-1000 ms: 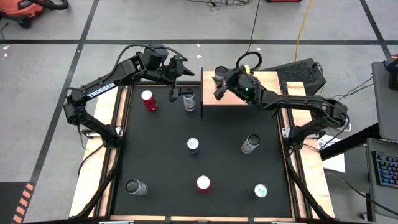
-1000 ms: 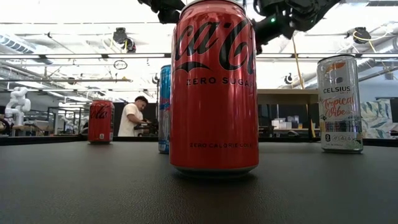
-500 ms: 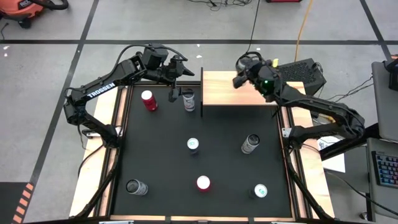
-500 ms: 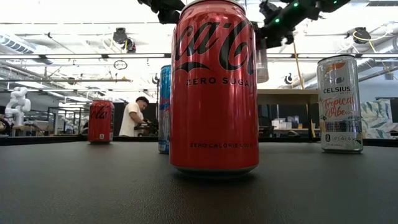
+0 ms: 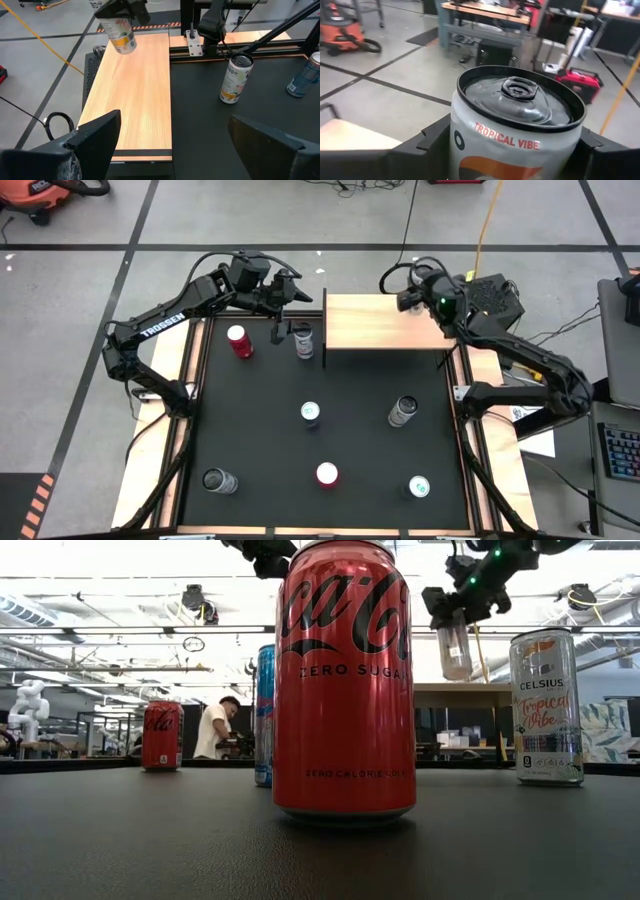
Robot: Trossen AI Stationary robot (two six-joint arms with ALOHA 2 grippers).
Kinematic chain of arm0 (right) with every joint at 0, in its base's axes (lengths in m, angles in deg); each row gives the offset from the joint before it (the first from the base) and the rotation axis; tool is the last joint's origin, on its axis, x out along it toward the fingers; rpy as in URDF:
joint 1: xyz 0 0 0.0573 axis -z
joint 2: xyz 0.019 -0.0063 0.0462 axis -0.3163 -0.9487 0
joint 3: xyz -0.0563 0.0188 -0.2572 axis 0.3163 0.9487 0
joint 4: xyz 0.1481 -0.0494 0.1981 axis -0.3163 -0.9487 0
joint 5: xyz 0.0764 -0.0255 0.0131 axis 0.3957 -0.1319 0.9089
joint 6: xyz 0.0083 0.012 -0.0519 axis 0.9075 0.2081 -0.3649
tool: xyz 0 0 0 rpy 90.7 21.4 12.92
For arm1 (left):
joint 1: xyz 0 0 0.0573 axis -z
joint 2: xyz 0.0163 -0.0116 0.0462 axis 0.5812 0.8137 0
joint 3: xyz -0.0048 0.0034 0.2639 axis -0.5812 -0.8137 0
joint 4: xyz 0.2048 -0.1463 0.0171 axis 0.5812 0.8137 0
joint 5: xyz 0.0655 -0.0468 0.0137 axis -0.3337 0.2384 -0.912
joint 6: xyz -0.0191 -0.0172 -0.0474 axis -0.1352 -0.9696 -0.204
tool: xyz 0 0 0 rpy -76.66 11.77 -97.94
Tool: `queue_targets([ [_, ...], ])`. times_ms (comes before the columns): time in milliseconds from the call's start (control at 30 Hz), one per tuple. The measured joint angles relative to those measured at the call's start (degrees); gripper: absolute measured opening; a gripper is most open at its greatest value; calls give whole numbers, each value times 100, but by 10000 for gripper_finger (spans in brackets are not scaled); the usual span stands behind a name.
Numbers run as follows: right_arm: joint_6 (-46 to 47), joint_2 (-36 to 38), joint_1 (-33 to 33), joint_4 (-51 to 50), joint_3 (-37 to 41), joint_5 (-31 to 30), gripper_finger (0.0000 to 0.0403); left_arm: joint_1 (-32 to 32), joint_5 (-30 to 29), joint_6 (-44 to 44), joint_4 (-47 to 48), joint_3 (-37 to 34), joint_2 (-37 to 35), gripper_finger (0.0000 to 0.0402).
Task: Place canned beverage on shelf
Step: Put the left white-yellow soda can on the shelf
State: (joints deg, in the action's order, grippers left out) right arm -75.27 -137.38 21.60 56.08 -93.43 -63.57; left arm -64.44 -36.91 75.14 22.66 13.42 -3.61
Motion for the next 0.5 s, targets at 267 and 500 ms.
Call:
queue_targets([
  [267, 249, -1, 525, -392, 0, 48, 239, 2, 0, 2, 114, 1, 0, 371],
  [500, 157, -1, 655, -438, 0, 446, 239, 1, 0, 4, 331, 4, 0, 371],
])
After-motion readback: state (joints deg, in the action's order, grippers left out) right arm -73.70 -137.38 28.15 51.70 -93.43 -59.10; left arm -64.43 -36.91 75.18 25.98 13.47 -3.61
